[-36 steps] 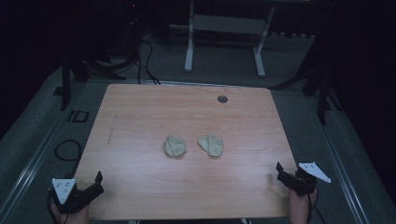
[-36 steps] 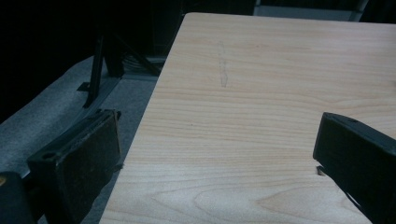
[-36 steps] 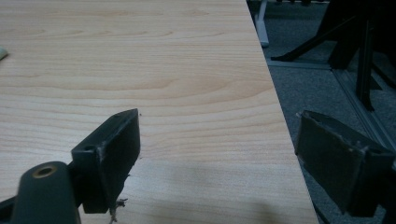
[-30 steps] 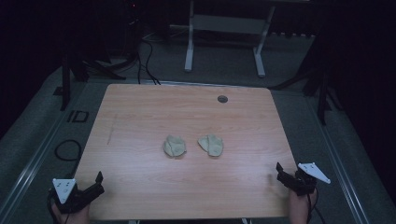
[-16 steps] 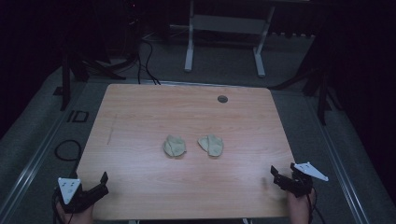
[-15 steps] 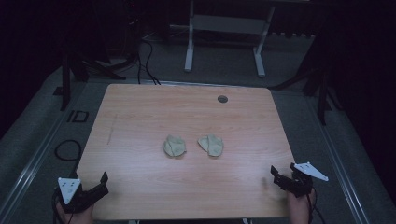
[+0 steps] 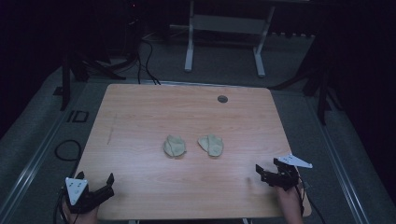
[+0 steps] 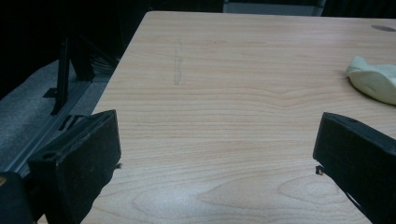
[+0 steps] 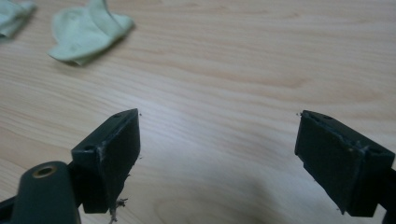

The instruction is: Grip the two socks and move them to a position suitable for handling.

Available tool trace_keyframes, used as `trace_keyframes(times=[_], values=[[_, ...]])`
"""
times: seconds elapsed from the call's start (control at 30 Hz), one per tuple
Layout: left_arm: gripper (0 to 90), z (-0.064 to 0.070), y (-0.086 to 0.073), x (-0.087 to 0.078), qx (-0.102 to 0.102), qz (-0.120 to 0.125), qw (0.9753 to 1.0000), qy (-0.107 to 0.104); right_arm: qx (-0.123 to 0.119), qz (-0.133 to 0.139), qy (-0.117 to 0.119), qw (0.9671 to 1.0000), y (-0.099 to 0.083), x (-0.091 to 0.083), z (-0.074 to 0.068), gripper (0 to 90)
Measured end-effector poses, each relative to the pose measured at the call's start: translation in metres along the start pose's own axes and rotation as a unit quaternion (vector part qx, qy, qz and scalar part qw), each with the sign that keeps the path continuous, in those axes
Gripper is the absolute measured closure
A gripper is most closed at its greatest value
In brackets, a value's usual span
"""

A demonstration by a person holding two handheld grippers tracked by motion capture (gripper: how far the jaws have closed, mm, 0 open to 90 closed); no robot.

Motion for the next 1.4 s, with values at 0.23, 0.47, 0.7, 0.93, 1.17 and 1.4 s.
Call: trace_keyframes(times=[0.23,0.47,0.7,0.93,1.17,1.4], values=[[1.0,0.001,0.000,0.000,0.003,-0.001,1.0000,-0.001,-0.025,0.010,0.019,0.9995,0.016,0.006,-0.015,13.9],[1.0,0.004,0.000,0.000,0.007,-0.004,0.9999,-0.007,-0.038,0.013,0.051,0.9979,0.036,0.021,-0.039,13.8],[1.0,0.002,0.000,0.000,0.003,-0.002,1.0000,-0.007,-0.061,0.003,0.074,0.9953,0.051,0.034,-0.063,13.7],[1.0,0.002,0.001,-0.001,0.007,-0.001,1.0000,-0.004,-0.077,-0.004,0.081,0.9937,0.070,0.053,-0.088,17.4],[1.0,0.001,0.001,-0.001,0.006,0.000,0.9999,-0.008,-0.079,-0.010,0.061,0.9949,0.085,0.074,-0.106,20.7],[1.0,0.002,0.002,-0.001,0.008,-0.001,0.9999,-0.009,-0.086,-0.026,0.055,0.9944,0.097,0.100,-0.120,22.6]])
Point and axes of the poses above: each handheld gripper's, and its own axes: x roughly forward along the jaws, y roughly out of its top, z roughly to its right, the point moved 3 cm from there along x, roughly forward along the jaws, and after that the axes turned 6 degrees about -z, right-handed, at the moved point
